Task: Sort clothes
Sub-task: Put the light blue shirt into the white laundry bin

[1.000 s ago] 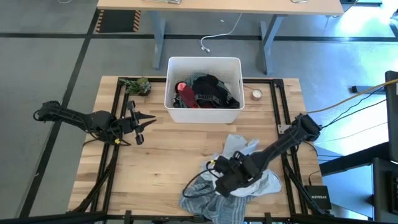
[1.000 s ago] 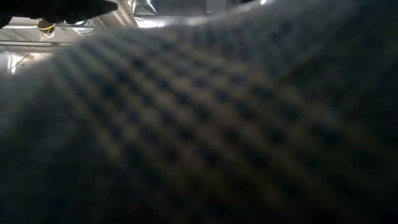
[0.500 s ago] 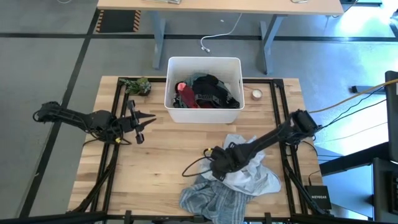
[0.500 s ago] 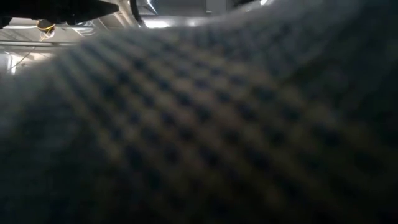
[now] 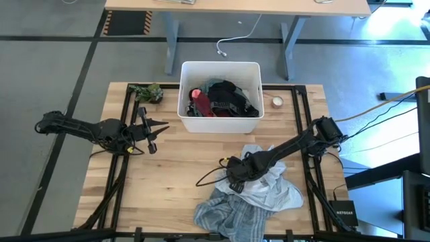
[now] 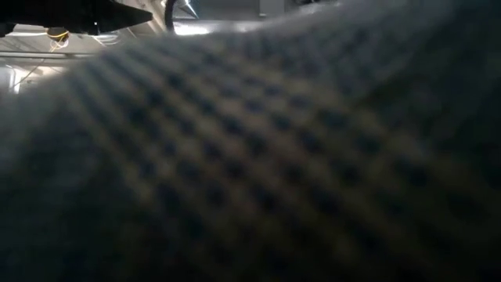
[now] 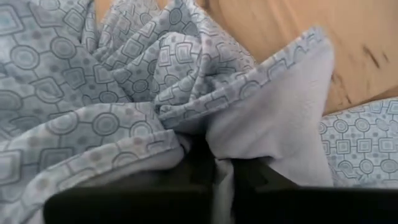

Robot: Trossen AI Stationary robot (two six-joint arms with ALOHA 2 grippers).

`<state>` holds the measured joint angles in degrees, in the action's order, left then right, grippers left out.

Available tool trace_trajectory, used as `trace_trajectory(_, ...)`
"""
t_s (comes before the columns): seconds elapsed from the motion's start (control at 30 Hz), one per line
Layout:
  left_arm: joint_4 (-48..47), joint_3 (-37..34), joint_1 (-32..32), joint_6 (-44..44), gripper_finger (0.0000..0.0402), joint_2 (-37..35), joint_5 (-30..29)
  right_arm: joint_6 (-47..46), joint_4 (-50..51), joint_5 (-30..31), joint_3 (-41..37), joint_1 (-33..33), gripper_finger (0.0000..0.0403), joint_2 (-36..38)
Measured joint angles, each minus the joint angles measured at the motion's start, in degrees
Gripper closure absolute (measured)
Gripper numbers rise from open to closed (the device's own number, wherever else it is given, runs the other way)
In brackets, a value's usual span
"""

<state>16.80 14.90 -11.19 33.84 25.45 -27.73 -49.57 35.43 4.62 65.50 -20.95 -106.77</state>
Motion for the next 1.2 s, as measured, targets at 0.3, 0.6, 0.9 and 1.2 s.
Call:
trace_trajectory(0.3,0.2,0.0,0.1,0.2,0.0345,0.5,0.0,7.4,-0.4,6.6,11.3,0.0,0.0375,-0.5)
trace_trajectory(0.6,0.1,0.0,0.1,-0.9,0.0345,0.5,0.0,18.7,7.0,16.8,33.2,0.0,0.0375,-0.4)
trace_trajectory(0.9,0.1,0.0,0.1,0.4,0.0345,0.5,0.0,34.8,9.4,31.9,52.4,2.0,0.0375,-0.4)
trace_trajectory(1.2,0.1,0.0,0.1,-0.7,0.0345,0.5,0.0,46.7,8.3,45.3,67.0,5.9,0.0373,-0.3)
